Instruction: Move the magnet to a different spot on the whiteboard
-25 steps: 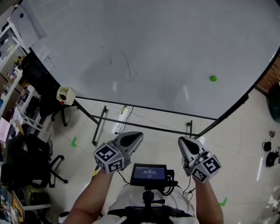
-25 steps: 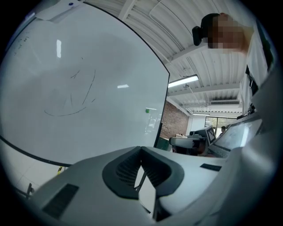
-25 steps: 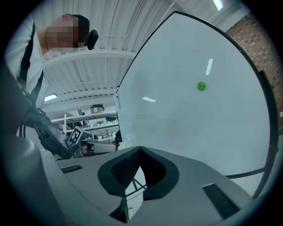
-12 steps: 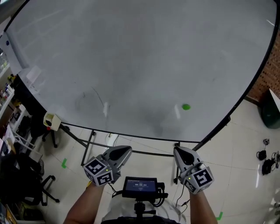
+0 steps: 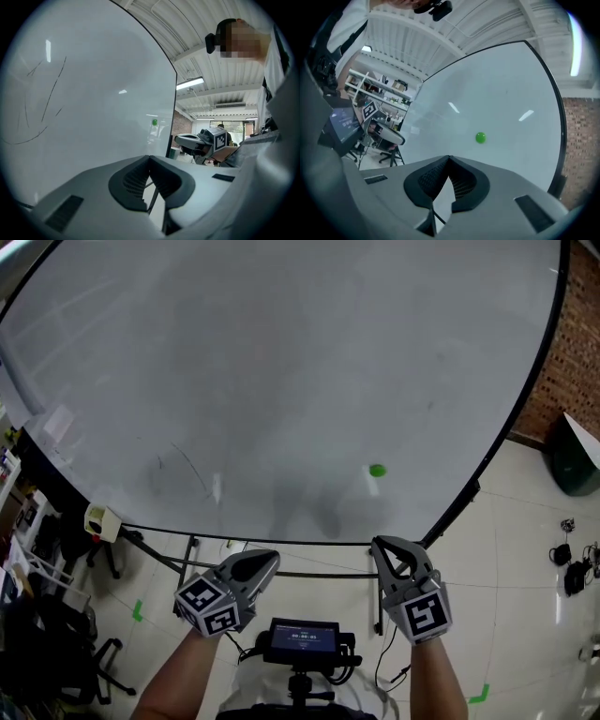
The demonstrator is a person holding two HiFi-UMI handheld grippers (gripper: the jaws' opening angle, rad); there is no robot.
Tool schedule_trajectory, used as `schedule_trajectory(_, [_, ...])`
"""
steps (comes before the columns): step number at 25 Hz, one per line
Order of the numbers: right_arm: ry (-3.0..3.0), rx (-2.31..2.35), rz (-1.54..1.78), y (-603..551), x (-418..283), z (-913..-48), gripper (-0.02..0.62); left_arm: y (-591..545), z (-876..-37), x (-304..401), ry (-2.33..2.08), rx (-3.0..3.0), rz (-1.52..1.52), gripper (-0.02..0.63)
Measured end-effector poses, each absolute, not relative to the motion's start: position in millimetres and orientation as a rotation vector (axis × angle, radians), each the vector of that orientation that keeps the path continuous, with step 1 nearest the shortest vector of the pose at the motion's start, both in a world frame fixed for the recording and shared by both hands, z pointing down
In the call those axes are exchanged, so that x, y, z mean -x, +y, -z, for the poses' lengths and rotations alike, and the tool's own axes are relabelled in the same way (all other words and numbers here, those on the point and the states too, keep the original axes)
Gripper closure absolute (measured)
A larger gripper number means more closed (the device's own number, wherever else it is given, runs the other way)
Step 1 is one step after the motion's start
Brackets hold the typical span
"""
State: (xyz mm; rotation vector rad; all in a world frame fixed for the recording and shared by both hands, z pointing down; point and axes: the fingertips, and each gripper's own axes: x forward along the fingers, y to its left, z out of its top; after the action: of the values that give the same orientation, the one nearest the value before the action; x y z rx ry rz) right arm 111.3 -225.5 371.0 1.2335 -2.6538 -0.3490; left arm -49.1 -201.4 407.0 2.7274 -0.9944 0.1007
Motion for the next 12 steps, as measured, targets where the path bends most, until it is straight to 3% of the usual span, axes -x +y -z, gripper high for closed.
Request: schedule_trajectory(12, [-2.049,-1.077,0.878,-259.9,-94.0,-361.8,0.588,-221.3,-416.4,50.8,-0.759,-2.838,-0.226,0.591])
